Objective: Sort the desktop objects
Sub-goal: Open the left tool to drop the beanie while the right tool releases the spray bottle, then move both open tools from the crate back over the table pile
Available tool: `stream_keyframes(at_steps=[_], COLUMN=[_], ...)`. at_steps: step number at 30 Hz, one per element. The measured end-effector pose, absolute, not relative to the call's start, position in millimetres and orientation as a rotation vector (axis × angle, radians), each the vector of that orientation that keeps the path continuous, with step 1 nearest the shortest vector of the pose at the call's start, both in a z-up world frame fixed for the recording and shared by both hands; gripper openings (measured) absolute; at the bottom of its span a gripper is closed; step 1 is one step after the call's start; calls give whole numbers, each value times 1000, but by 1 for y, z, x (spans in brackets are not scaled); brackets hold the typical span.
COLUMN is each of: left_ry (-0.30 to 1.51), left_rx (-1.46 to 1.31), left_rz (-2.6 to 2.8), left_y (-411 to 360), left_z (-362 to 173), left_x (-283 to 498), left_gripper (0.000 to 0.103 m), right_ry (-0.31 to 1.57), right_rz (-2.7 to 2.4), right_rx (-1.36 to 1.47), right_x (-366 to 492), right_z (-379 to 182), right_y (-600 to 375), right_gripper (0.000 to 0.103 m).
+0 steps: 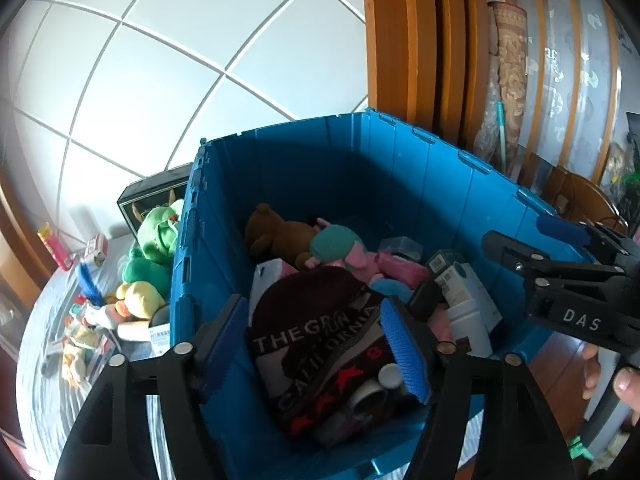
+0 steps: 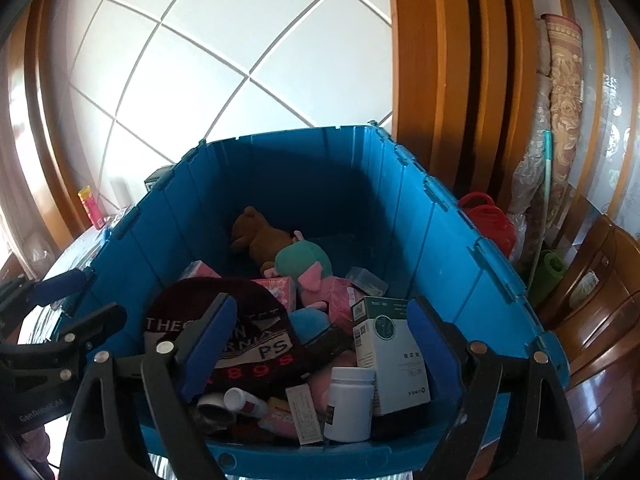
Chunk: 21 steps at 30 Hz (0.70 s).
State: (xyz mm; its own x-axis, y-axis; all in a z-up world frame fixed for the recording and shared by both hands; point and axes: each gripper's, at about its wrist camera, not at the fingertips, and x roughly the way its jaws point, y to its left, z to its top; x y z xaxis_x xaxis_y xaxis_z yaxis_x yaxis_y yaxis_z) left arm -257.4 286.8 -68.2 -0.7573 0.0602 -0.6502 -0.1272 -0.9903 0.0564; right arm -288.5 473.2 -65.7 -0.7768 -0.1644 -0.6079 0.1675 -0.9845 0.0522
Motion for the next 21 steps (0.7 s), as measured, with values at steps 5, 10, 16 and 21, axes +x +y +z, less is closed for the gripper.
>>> stream_keyframes(at_steps=[5, 10, 16, 21], left_ry=[135, 123, 121, 138], left_rx=[-1022, -1016, -992, -974], left_rz=[2863, 2854, 2837, 2833], left_y=[282, 279, 279, 279], left_z=[-65, -63, -62, -60], left_x=[-250, -245, -237, -228], left_gripper=[81, 82, 87, 88], right_ry=[28, 31, 82, 71], right_rz=[-2845, -2864, -2890, -2908], right_rx=[961, 965, 961, 961], right_x=[-281, -272, -261, -253], right_z=[-63, -62, -60, -59], right_y=[475, 475, 471, 473], right_gripper=[103, 103, 103, 103])
